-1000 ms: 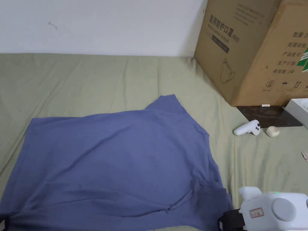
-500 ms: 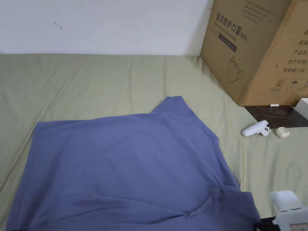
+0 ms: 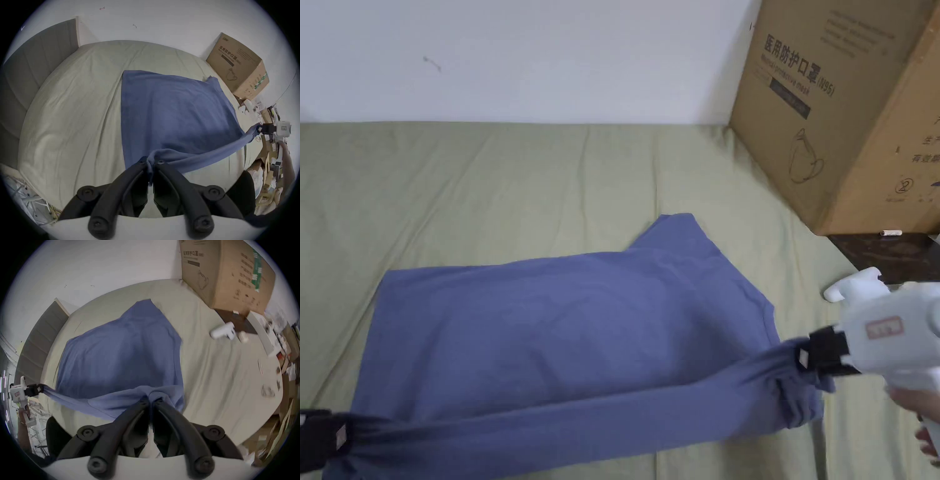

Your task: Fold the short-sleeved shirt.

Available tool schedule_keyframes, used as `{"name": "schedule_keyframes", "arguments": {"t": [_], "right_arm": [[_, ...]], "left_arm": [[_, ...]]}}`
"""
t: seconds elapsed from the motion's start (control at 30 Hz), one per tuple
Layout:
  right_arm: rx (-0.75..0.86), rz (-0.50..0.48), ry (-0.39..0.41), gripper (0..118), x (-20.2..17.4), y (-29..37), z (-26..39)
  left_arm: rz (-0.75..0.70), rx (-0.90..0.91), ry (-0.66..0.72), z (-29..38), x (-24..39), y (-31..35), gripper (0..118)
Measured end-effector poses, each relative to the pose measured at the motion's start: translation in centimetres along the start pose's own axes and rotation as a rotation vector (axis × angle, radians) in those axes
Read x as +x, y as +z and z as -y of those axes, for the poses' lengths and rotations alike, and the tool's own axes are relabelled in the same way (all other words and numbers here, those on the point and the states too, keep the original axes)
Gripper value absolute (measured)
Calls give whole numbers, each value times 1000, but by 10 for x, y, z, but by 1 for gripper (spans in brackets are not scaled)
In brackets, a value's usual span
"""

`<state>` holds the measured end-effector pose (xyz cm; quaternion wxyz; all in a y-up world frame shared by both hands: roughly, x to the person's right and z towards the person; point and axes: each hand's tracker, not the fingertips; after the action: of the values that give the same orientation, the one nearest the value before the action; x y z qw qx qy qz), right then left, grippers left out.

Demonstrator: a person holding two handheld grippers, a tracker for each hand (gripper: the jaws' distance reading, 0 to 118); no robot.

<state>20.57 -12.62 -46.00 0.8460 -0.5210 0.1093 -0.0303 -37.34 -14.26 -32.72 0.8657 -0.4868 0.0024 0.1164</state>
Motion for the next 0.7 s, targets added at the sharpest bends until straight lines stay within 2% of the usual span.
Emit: {"name": "schedule_keyframes", "arguments": {"t": [0.13, 0.2, 0.23, 0.27, 0.3, 0.33, 0.47, 0.57, 0.63, 0.67, 0.7], "right_arm": [[-44, 37, 5, 3, -7, -59, -41], [-40, 52, -28, 4, -10, -79, -48], [-38, 65, -53, 27, -12, -87, -50], [-28, 76, -79, 64, 2, -106, -58], [-6, 92, -99, 96, 4, -111, -58], [-5, 87, -103, 109, 3, -112, -55], [44, 30, -143, 109, 4, -88, -27], [127, 44, -125, 108, -3, -51, 7], [184, 10, -107, 108, -5, -29, 29], [202, -31, -99, 105, -6, -17, 41], [235, -77, -90, 97, -6, -5, 54]], "left_arm": [[-8, -54, 39, -36, -10, -47, 4], [-10, -87, 61, -44, -14, -64, 7], [-7, -95, 76, -45, -16, -71, 26], [-11, -97, 90, -46, -18, -74, 54], [-21, -99, 102, -45, -20, -76, 84], [-21, -99, 107, -42, -22, -75, 103], [29, -17, 149, -25, -22, -48, 102], [33, 117, 161, -3, -15, -10, 101], [12, 192, 156, 14, -11, 14, 101], [0, 216, 160, 22, -10, 25, 100], [10, 232, 171, 31, -10, 37, 95]]}}
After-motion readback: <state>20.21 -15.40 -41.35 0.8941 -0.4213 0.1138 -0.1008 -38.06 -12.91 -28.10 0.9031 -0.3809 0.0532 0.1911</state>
